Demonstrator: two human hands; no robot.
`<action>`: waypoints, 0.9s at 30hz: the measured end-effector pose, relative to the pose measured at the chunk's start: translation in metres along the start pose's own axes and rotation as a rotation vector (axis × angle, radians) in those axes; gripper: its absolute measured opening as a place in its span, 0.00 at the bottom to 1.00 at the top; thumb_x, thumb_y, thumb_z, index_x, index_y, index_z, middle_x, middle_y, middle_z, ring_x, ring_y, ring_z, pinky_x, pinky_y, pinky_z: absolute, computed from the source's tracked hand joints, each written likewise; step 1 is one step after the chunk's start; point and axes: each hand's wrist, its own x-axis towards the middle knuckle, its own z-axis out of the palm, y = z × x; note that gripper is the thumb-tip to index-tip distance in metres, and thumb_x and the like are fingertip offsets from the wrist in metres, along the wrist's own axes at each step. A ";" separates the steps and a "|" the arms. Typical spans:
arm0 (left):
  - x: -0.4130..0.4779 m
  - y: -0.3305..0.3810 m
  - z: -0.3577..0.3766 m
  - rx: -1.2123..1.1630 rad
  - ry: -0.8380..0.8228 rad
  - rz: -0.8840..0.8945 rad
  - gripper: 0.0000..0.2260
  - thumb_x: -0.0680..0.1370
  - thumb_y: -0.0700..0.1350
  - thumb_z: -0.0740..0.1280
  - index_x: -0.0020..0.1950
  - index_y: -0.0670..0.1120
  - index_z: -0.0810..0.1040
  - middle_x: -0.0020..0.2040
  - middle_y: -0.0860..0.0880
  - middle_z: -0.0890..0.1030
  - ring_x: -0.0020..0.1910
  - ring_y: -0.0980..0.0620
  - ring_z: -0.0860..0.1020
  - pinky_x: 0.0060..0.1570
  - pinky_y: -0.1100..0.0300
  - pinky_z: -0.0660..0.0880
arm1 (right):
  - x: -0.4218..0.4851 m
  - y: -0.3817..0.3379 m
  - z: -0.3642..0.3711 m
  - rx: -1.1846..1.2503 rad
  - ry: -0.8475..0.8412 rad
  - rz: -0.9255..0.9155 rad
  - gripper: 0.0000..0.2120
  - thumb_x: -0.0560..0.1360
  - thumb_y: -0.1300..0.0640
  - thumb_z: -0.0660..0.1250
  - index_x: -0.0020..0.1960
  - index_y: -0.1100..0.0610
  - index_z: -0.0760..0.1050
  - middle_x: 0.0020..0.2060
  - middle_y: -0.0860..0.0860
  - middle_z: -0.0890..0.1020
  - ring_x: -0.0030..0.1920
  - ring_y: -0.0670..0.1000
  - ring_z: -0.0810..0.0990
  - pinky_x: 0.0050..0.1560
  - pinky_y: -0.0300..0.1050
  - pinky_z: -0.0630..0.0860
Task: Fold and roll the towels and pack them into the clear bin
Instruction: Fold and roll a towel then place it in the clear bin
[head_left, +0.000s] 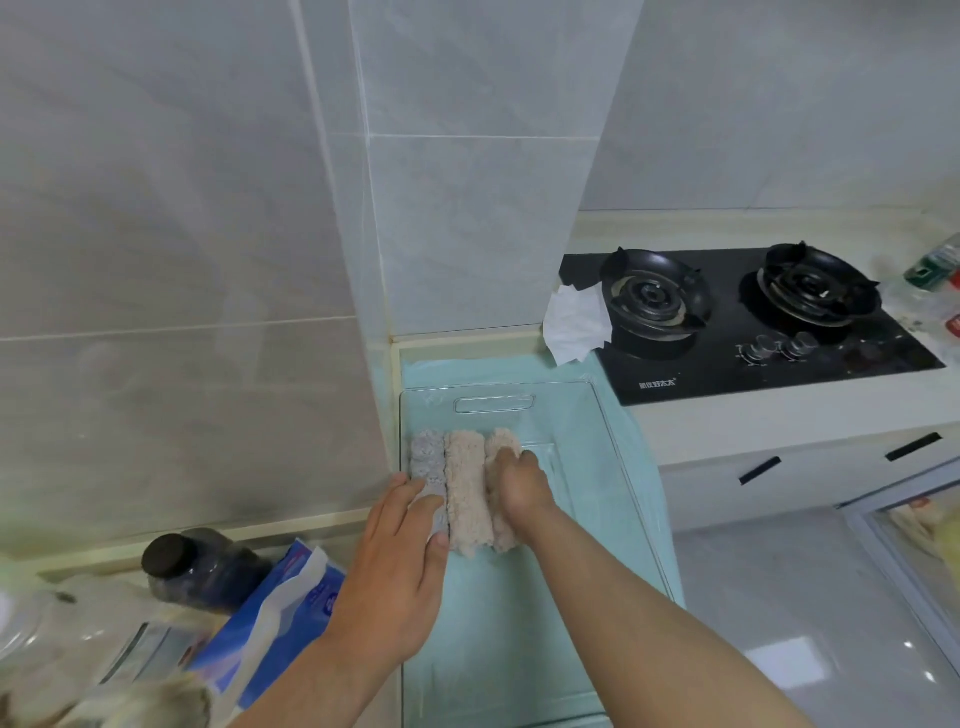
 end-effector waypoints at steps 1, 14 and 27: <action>0.000 0.000 0.000 -0.002 -0.001 0.003 0.28 0.77 0.58 0.45 0.69 0.49 0.70 0.72 0.55 0.62 0.72 0.69 0.45 0.68 0.73 0.43 | -0.004 -0.001 -0.004 -0.019 0.022 -0.010 0.29 0.78 0.44 0.51 0.73 0.60 0.62 0.68 0.58 0.72 0.65 0.59 0.72 0.65 0.52 0.67; 0.003 0.005 -0.008 -0.094 0.019 0.004 0.30 0.74 0.62 0.47 0.67 0.47 0.71 0.67 0.57 0.65 0.71 0.61 0.57 0.69 0.63 0.54 | -0.049 -0.010 -0.038 -0.173 0.074 -0.252 0.32 0.78 0.40 0.55 0.77 0.54 0.55 0.74 0.55 0.64 0.73 0.56 0.64 0.71 0.54 0.64; -0.012 0.049 -0.041 -0.451 0.225 -0.348 0.12 0.80 0.40 0.63 0.53 0.58 0.76 0.53 0.58 0.79 0.56 0.56 0.76 0.58 0.58 0.70 | -0.098 -0.022 -0.115 -0.114 -0.184 -0.697 0.20 0.80 0.49 0.60 0.72 0.47 0.66 0.68 0.44 0.71 0.68 0.44 0.69 0.66 0.43 0.68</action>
